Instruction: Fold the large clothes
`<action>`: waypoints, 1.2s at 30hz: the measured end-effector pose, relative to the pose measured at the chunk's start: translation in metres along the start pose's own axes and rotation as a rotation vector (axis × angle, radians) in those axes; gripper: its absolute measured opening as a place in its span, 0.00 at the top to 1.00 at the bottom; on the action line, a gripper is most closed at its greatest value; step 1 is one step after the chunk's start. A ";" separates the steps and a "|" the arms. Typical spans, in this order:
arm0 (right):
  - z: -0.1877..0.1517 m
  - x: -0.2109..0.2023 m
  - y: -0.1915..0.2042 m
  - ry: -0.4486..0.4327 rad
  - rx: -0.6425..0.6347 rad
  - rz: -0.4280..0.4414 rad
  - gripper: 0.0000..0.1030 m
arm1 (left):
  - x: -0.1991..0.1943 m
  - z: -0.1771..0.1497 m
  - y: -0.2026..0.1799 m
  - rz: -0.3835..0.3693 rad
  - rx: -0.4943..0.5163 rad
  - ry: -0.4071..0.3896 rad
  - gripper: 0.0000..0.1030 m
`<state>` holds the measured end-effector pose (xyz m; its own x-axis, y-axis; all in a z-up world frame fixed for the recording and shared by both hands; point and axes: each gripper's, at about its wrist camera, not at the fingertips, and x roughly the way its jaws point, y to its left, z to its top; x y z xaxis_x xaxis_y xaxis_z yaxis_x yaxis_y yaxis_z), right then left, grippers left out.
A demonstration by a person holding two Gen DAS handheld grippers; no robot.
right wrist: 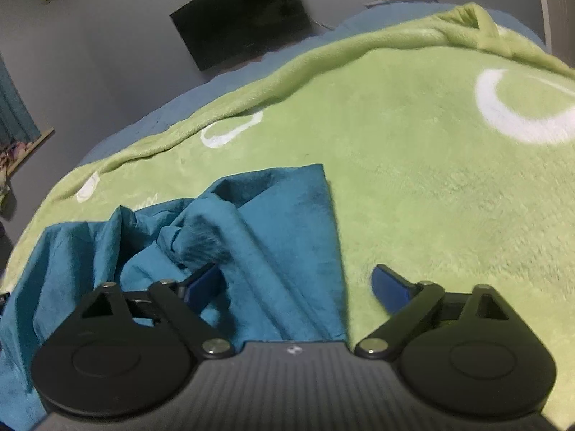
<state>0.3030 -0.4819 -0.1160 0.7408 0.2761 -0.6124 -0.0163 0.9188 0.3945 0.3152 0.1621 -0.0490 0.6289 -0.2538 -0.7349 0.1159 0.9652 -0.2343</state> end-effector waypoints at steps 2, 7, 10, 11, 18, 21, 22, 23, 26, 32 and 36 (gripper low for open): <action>-0.001 -0.002 0.012 -0.017 -0.063 0.005 0.46 | -0.005 -0.002 -0.013 0.034 0.054 -0.020 0.65; -0.001 -0.009 0.036 -0.074 -0.161 -0.038 0.87 | -0.031 -0.005 -0.027 0.072 0.085 -0.135 0.88; 0.003 -0.024 0.053 -0.179 -0.242 -0.079 0.92 | -0.049 0.001 -0.050 0.105 0.172 -0.233 0.90; 0.004 -0.029 0.059 -0.210 -0.270 -0.092 0.93 | -0.054 0.003 -0.058 0.110 0.198 -0.266 0.91; 0.016 -0.064 0.073 -0.442 -0.303 -0.182 0.95 | -0.066 0.030 -0.094 0.128 0.255 -0.450 0.88; 0.017 -0.049 0.059 -0.356 -0.241 -0.238 0.79 | -0.034 0.031 -0.094 0.248 0.236 -0.337 0.43; 0.015 -0.043 0.055 -0.321 -0.224 -0.259 0.72 | -0.026 0.030 -0.091 0.289 0.209 -0.290 0.30; 0.013 -0.039 0.053 -0.299 -0.219 -0.283 0.66 | -0.024 0.027 -0.088 0.296 0.184 -0.278 0.28; 0.011 -0.042 0.059 -0.332 -0.250 -0.341 0.52 | -0.036 0.017 -0.081 0.276 0.079 -0.303 0.21; -0.001 -0.055 0.108 -0.357 -0.277 -0.029 0.44 | -0.067 -0.008 -0.110 0.104 0.040 -0.375 0.14; -0.027 -0.038 0.146 -0.230 -0.390 0.102 0.44 | -0.055 -0.034 -0.153 -0.023 0.094 -0.275 0.13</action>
<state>0.2549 -0.3506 -0.0535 0.8512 0.3416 -0.3985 -0.3159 0.9397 0.1308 0.2365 0.0263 0.0054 0.8085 -0.2612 -0.5273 0.1945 0.9643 -0.1795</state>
